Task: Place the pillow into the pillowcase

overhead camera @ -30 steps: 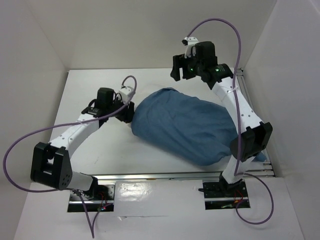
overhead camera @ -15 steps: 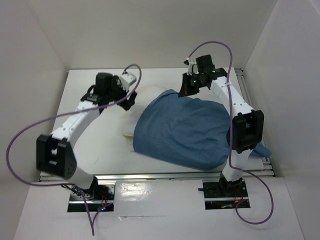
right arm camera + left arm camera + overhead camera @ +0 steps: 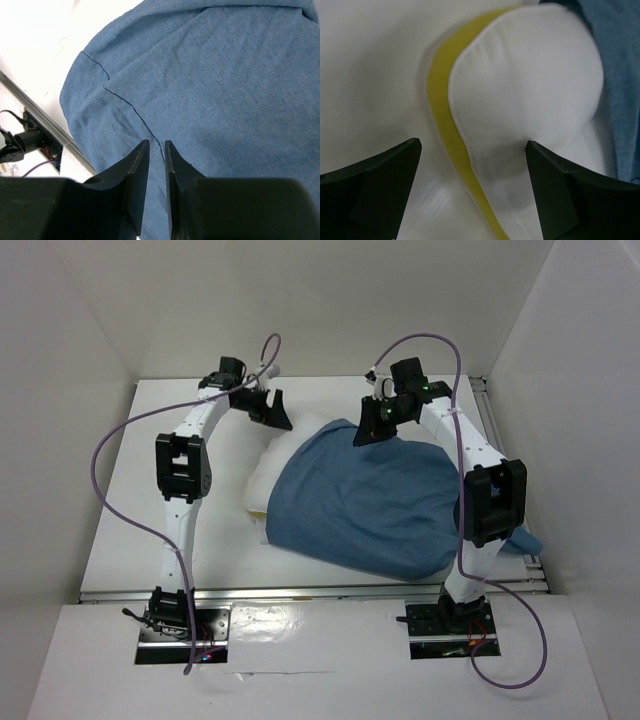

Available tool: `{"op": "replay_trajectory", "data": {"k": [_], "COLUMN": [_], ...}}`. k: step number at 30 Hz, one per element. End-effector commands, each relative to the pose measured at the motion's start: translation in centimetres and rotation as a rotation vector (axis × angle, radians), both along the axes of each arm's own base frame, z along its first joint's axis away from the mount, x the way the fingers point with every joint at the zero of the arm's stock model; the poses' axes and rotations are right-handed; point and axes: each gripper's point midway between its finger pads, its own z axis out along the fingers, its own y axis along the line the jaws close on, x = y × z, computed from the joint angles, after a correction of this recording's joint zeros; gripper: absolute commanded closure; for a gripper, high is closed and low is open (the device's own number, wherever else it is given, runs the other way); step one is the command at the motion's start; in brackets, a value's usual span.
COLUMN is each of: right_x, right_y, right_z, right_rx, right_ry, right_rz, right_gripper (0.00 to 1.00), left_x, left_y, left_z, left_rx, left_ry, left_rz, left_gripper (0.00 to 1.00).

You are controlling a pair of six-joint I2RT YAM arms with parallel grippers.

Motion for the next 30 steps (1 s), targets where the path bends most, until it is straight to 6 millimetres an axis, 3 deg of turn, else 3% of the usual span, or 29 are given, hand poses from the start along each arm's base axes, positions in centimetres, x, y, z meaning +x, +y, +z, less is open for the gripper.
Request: {"op": "replay_trajectory", "data": {"k": [1,2,3,5,6,10,12,16,18,21,22,24,25,26,27,28,29,30], "right_x": [0.0,0.3,0.4,1.1,1.1,2.0,2.3,2.4,2.8,4.3,4.7,5.8,6.3,7.1,7.1,7.5,7.8,7.9], "right_y": [0.6,0.6,0.5,0.6,0.6,0.8,0.8,0.9,0.8,-0.3,-0.2,-1.4,-1.3,-1.7,-1.7,-1.9,-1.7,-1.4], "right_z": [3.0,3.0,2.9,2.7,2.7,2.2,2.2,1.1,1.0,1.4,1.6,2.1,2.4,3.0,3.0,3.4,4.1,4.0], "right_rx": [0.034,0.034,0.027,0.02,0.02,0.016,0.016,0.013,0.005,0.022,0.024,0.047,0.055,0.065,0.065,0.083,0.095,0.109], "right_ry": [-0.071,-0.071,-0.073,-0.076,-0.076,-0.078,-0.078,-0.048,-0.047,-0.047,-0.056,-0.055,-0.06,-0.077,-0.077,-0.078,-0.097,-0.087], "right_rz": [0.02,0.02,0.015,0.009,0.009,0.016,0.016,0.009,-0.005,-0.062,-0.062,-0.111,-0.119,-0.138,-0.138,-0.146,-0.14,-0.136], "right_gripper": [0.73,0.7,0.7,0.7,0.69,0.69,0.67,0.52,0.46,0.44,0.44,0.42,0.42,0.41,0.41,0.41,0.41,0.41], "left_x": [-3.6,-4.0,-5.2,-5.8,-7.0,-9.7,-10.9,-11.3,-11.1,-10.9,-11.0,-11.6,-12.4,-13.2,-13.0,-13.8,-14.0,-14.6], "left_y": [-1.5,-1.7,-2.1,-2.6,-2.6,-3.1,-3.4,-3.9,-3.7,-2.8,-2.0,-2.0,-1.3,-1.0,-1.4,-0.8,-0.8,-1.3], "left_z": [1.0,0.7,-1.0,-1.3,-2.6,-3.1,-3.0,-1.8,-1.0,2.5,4.6,6.5,5.4,6.8,9.8,8.4,9.4,12.1], "left_rx": [-0.116,-0.131,-0.133,-0.178,-0.193,-0.298,-0.356,-0.385,-0.349,-0.22,-0.14,-0.056,0.023,0.092,0.093,0.158,0.189,0.201], "left_ry": [0.093,0.11,0.187,0.248,0.322,0.435,0.487,0.475,0.394,0.14,-0.026,-0.188,-0.218,-0.352,-0.472,-0.489,-0.576,-0.691], "left_rz": [-0.087,-0.105,-0.124,-0.15,-0.162,-0.206,-0.217,-0.25,-0.271,-0.262,-0.246,-0.252,-0.237,-0.242,-0.256,-0.237,-0.25,-0.255], "left_gripper": [0.0,0.0,0.0,0.0,0.0,0.0,0.07,0.96,1.0,1.0,1.0,1.0,1.0,1.0,1.0,1.0,1.0,1.0]}}
